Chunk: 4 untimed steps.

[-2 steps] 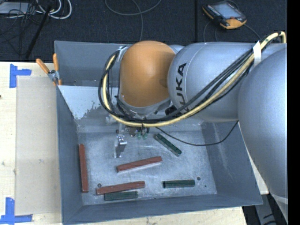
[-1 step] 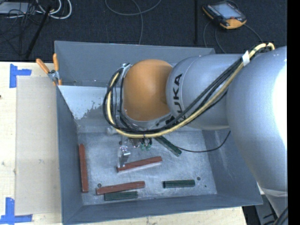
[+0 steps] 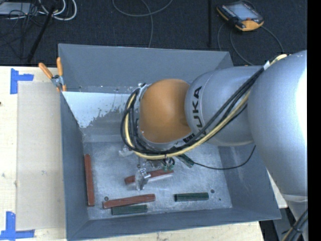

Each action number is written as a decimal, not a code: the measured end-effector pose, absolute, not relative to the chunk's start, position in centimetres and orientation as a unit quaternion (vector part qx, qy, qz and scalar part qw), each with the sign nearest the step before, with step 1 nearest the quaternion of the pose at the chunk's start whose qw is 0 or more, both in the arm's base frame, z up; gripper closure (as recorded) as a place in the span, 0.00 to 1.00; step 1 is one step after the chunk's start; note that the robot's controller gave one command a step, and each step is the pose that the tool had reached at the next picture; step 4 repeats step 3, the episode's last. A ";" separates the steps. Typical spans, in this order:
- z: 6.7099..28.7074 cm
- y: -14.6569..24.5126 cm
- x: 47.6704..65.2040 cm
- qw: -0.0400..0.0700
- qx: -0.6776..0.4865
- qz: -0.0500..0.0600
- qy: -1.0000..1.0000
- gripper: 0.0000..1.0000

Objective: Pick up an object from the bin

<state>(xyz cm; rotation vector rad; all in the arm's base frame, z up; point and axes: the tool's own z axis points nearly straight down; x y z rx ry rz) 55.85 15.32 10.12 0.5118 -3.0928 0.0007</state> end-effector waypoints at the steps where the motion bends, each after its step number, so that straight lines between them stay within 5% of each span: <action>1: 7.7 11.4 60.1 -0.007 0.158 -0.003 -0.987 1.00; 2: 7.7 11.4 60.1 -0.007 0.158 -0.003 -0.987 1.00; 3: 21.7 11.6 62.0 -0.001 0.135 0.000 -0.991 1.00; 4: 21.7 11.6 62.0 -0.001 0.135 0.000 -0.991 1.00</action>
Offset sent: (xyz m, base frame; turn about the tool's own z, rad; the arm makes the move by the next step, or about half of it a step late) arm 0.0000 0.0000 0.0000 0.0000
